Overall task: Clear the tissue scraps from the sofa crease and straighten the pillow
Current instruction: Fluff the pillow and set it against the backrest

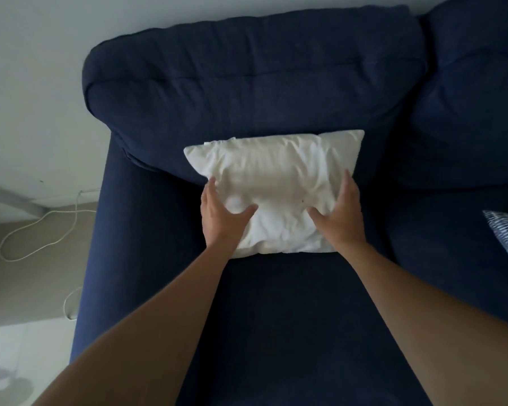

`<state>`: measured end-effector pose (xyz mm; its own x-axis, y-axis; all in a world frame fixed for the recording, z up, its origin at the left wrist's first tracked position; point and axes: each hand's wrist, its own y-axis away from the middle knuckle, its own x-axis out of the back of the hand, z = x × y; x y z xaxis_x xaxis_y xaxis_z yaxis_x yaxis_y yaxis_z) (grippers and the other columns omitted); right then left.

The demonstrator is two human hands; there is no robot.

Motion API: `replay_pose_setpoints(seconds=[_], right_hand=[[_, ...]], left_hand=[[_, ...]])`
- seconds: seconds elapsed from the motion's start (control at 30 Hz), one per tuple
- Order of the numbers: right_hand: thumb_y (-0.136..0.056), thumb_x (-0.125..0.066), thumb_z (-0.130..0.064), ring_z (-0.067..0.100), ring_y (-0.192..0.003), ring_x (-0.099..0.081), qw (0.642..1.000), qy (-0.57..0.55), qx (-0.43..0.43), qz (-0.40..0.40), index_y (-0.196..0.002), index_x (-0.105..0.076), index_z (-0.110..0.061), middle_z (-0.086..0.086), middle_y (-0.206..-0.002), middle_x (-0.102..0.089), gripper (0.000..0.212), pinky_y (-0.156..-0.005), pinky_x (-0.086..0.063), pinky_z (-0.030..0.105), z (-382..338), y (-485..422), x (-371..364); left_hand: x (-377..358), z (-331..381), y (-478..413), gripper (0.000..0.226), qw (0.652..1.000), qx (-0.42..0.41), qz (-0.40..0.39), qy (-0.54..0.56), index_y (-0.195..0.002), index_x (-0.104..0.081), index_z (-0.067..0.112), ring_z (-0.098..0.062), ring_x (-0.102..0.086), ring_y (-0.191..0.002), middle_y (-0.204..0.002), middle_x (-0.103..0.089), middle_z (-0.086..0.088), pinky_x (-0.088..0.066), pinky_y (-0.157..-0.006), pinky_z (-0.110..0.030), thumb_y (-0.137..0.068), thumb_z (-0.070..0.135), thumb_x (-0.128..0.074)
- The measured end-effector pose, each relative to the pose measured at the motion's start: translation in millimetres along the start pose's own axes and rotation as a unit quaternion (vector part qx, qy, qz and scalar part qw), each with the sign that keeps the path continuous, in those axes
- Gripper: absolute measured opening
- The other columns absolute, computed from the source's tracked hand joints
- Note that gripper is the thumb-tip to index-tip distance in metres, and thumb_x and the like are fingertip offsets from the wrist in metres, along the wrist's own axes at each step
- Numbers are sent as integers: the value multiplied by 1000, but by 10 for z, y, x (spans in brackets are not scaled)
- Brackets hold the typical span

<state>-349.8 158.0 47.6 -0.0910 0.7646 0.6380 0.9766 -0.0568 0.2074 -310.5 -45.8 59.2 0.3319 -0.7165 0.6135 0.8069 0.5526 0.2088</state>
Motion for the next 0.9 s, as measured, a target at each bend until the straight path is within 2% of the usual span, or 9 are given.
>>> replay_pose_setpoints(seconds=[0.1, 0.23, 0.43, 0.53, 0.6, 0.67, 0.77, 0.83, 0.9], right_hand=[[-88, -66, -23, 26, -148, -18, 990, 106, 85, -48, -154, -6, -20, 7, -163, 0, 90, -114, -31, 40, -112, -107, -25], [-87, -66, -22, 28, -149, -16, 976, 170, 112, -80, -154, -7, -18, 9, -163, 4, 89, -113, -35, 42, -233, -300, -80], [-85, -69, -23, 32, -150, -1, 965, 227, 109, -74, -154, -3, -18, 14, -162, 8, 96, -118, -24, 49, -388, -674, -4], [-78, -76, -27, 31, -150, 10, 928, 339, 121, -90, -153, 7, -18, 14, -161, 15, 113, -121, -5, 52, -458, -851, 14], [-74, -80, -29, 31, -150, 5, 905, 390, 134, -101, -153, 11, -15, 14, -162, 6, 121, -120, 0, 53, -482, -925, -27], [-72, -81, -29, 32, -147, -14, 905, 396, 127, -91, -153, 6, -11, 14, -157, -19, 120, -119, -2, 53, -504, -960, -93], [-78, -75, -31, 32, -130, -39, 903, 406, 134, -53, -146, -31, -11, 13, -136, -46, 84, -119, -13, 49, -527, -967, -164], [-84, -67, -25, 31, -118, -47, 901, 399, 172, -14, -122, -59, -11, 11, -122, -54, 41, -118, -20, 46, -499, -972, -202], [-87, -63, -16, 31, -116, -48, 911, 365, 189, 27, -108, -66, -10, 11, -119, -56, 22, -119, -17, 47, -431, -989, -235]], left_hand=[[-94, 172, -117, 97, 990, -82, -66, -97, -154, -14, 28, -17, -15, -149, -163, -9, 2, -33, -113, -36, -79, 31, -77], [-224, 269, -294, 98, 968, -112, -121, -188, -153, -11, 34, -23, -7, -151, -163, 5, -8, -37, -113, -42, -79, 34, -76], [-167, 361, -605, 116, 944, -140, -112, -276, -154, 1, 33, -28, 7, -151, -161, 14, -13, -17, -122, -44, -72, 47, -80], [-145, 445, -783, 128, 914, -171, -93, -357, -154, 2, 27, -29, 11, -150, -162, 14, -14, -3, -121, -47, -62, 56, -82], [-159, 479, -874, 132, 884, -200, -93, -412, -154, 6, 26, -27, 13, -150, -162, 12, -10, 5, -120, -49, -61, 59, -81], [-194, 469, -910, 133, 871, -212, -103, -431, -154, 7, 24, -25, 3, -151, -163, -4, -7, 10, -118, -50, -61, 60, -80], [-258, 425, -859, 128, 868, -205, -102, -440, -155, -3, 17, -24, -26, -144, -149, -35, -5, 8, -119, -49, -61, 59, -79], [-282, 400, -832, 107, 866, -206, -83, -448, -149, -28, 17, -25, -38, -135, -138, -46, -6, -3, -120, -48, -64, 57, -78], [-286, 382, -821, 78, 875, -217, -48, -429, -134, -49, 18, -25, -46, -126, -128, -54, -5, -15, -118, -44, -68, 50, -78]])
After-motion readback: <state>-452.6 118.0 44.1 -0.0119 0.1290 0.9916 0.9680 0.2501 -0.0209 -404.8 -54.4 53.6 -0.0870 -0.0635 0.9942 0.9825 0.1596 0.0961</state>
